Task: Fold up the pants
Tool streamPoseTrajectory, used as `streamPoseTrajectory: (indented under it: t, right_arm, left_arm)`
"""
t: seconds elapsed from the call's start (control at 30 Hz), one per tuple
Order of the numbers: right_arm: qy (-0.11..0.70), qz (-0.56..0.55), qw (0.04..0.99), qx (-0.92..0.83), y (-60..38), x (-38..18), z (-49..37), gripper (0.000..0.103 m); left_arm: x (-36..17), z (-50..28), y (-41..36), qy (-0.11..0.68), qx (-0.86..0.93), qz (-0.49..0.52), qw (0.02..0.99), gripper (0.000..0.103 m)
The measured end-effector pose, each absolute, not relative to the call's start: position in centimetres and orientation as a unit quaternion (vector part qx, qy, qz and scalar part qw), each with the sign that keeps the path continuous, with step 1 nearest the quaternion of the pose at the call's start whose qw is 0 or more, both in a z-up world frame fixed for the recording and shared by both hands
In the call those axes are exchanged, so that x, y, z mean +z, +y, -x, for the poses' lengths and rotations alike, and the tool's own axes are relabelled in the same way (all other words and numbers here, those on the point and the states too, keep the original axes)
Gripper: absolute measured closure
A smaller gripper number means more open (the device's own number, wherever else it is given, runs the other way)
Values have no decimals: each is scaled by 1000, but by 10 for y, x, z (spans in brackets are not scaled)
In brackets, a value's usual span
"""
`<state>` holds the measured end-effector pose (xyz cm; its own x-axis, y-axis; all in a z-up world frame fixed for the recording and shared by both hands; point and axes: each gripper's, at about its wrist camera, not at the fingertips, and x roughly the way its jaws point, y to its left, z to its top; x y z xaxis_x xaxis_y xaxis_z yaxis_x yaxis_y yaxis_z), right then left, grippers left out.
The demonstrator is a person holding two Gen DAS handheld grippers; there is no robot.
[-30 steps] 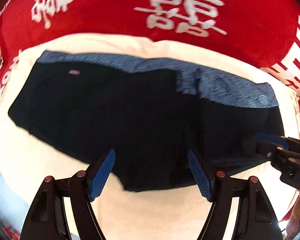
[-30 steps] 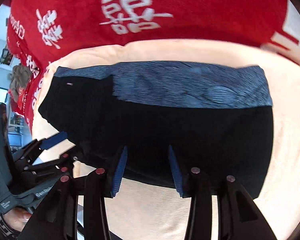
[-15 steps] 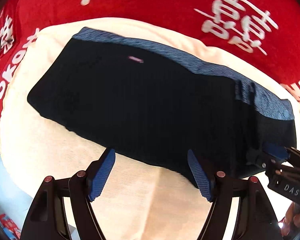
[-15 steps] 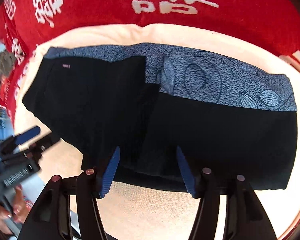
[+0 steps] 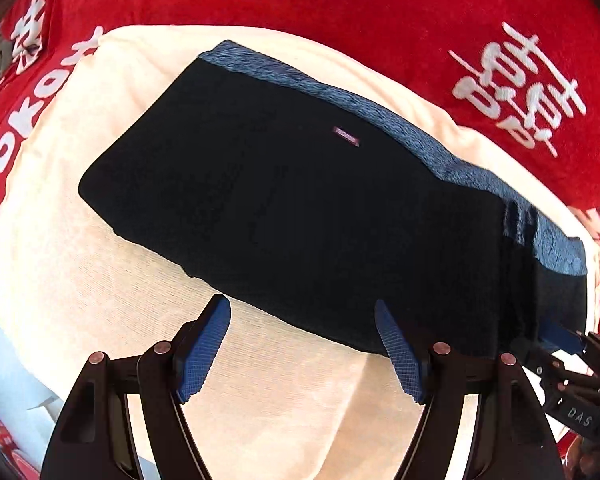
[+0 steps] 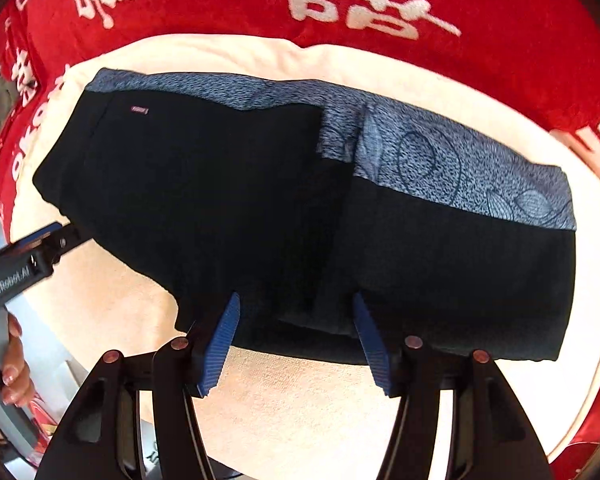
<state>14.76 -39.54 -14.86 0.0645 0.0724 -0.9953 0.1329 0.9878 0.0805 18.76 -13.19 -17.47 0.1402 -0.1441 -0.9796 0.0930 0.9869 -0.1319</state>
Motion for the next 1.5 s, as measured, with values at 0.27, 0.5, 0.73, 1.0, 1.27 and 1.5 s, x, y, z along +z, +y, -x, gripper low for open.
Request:
streamPoseTrajectory:
  t: [0.27,0.5,0.73,1.0,1.27,1.5]
  right_arm:
    - [677,-55,733,-15,-387,-148,-143,39]
    - [682,-42,730,-16,-384,-151,-145,39]
    - [669,-48,742,6,-376,-146,-147,39]
    - [668,-50,742,17,-379,-157,-149,39]
    - [667,-52,743,20,-378,-159,-146,39]
    - [668,-55,742,22,-379,-160,-150,39]
  left_arm:
    - [-175,-191,-79,631,-87,128,760,27]
    - [-184,-191,-42,625,-54,193,755,27]
    - [-196,-194,-18,605,-52,271,747,27]
    - [-215,-203,-2,564,-88,354,741,27]
    - [-193,-223,-23,526,-127,358,761,26]
    - [-214,-242,-33,561,-83,324,758,19]
